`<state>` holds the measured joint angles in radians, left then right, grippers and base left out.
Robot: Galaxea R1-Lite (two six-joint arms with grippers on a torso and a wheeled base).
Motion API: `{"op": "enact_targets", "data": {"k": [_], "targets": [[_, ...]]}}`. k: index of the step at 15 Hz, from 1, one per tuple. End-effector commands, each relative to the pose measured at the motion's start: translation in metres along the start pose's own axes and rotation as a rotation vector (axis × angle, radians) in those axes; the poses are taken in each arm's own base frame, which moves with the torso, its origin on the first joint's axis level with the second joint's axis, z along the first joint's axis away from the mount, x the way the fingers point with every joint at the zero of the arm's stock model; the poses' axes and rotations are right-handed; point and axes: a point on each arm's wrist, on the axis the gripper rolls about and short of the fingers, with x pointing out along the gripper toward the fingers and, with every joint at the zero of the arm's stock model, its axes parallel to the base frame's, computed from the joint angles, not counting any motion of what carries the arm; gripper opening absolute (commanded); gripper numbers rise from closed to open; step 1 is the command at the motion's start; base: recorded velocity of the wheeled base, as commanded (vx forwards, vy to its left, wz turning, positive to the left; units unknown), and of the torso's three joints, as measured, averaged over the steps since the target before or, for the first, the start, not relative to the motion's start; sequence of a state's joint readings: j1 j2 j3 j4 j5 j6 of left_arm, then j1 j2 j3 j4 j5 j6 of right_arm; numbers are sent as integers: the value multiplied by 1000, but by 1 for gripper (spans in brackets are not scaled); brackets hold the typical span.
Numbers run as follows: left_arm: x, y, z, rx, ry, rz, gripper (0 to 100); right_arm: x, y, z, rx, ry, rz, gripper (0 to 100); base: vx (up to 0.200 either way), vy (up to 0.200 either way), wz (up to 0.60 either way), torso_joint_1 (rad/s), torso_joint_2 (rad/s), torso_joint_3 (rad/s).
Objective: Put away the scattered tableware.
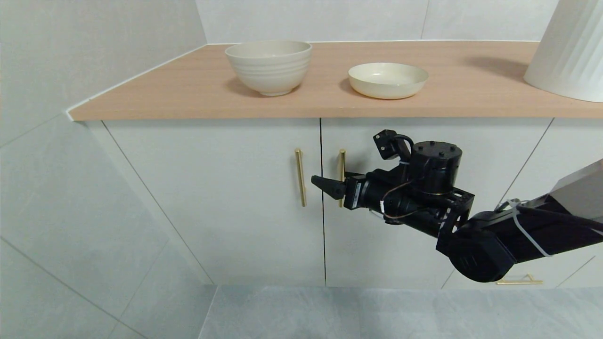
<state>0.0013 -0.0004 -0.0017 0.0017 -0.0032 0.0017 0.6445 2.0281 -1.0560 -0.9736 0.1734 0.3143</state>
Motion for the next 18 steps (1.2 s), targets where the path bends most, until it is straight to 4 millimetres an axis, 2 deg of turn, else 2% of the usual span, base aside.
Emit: {"op": "enact_targets", "data": {"k": [1,6,9,13,18], "targets": [[0,0,0,0,0,0,100,3,-1,-2,0,-2,0,100,0,0,0,0,0,0],[0,0,0,0,0,0,100,9,-1,0,46,-38,-21,100,0,0,0,0,0,0],[0,0,0,0,0,0,100,5,10,3,64,-50,10,100,0,0,0,0,0,0],[0,0,0,0,0,0,100,-7,19,0,83,12,59,100,0,0,0,0,0,0],[0,0,0,0,0,0,100,-32,29,11,123,110,146,100,0,0,0,0,0,0]]}}
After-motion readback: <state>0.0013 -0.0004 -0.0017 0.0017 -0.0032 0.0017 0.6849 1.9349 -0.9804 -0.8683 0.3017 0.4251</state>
